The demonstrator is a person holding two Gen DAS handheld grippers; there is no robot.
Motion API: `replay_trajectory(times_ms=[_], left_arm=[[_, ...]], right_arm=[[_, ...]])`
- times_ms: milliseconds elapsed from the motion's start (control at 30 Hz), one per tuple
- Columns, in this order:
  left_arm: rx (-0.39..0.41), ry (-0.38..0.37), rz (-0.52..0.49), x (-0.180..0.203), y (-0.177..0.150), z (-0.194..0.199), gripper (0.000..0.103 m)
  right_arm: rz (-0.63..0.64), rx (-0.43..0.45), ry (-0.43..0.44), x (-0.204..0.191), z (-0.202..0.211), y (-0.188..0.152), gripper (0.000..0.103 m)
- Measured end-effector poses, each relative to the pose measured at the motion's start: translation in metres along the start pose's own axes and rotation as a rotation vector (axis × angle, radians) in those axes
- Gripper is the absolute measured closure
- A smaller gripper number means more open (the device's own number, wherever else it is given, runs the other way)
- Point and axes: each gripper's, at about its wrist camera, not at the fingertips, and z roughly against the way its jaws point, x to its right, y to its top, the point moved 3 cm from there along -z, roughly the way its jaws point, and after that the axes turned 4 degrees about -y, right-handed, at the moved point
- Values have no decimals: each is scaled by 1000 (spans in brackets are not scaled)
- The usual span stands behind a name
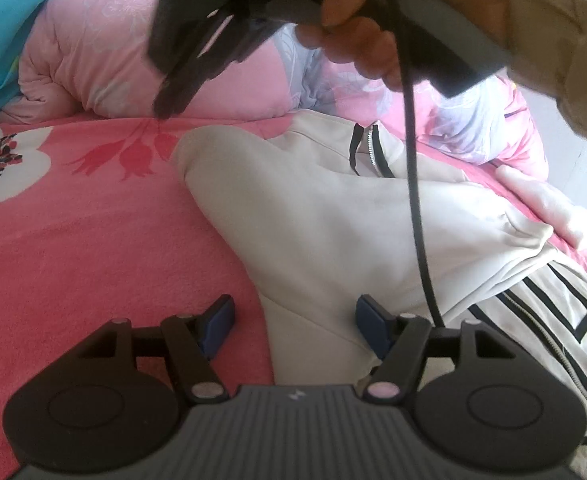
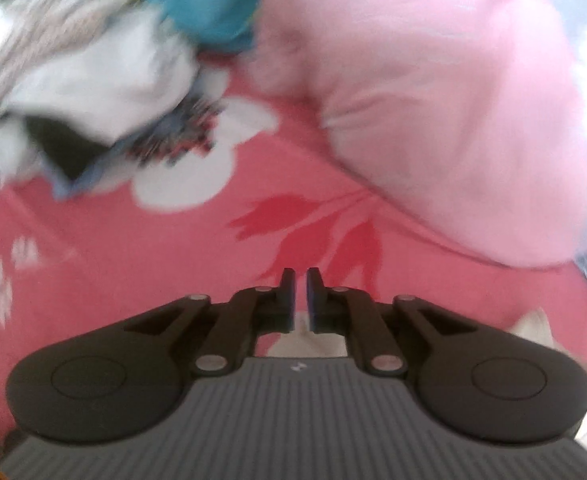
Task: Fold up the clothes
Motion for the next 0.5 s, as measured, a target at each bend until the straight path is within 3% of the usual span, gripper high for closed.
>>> replay_trajectory(times_ms=[33, 100, 267, 300, 367, 500], left_arm=[[0, 0, -1, 0, 0, 0, 36], [0, 1, -1, 0, 0, 1, 36], [1, 1, -4, 0, -1, 0, 36], [1, 1, -4, 0, -1, 0, 36], [2, 1, -5, 0, -1, 0, 36], [2, 3, -8, 1, -1, -3, 36]], right_arm=[[47, -28, -8, -8, -3, 2, 83], [142, -96, -61, -22, -15, 4, 74], [265, -283, -141, -39, -50, -2, 77], [290, -300, -165, -41, -55, -5, 86], [314, -273, -197, -42, -54, -9, 94], [153, -143, -166, -26, -26, -5, 98]])
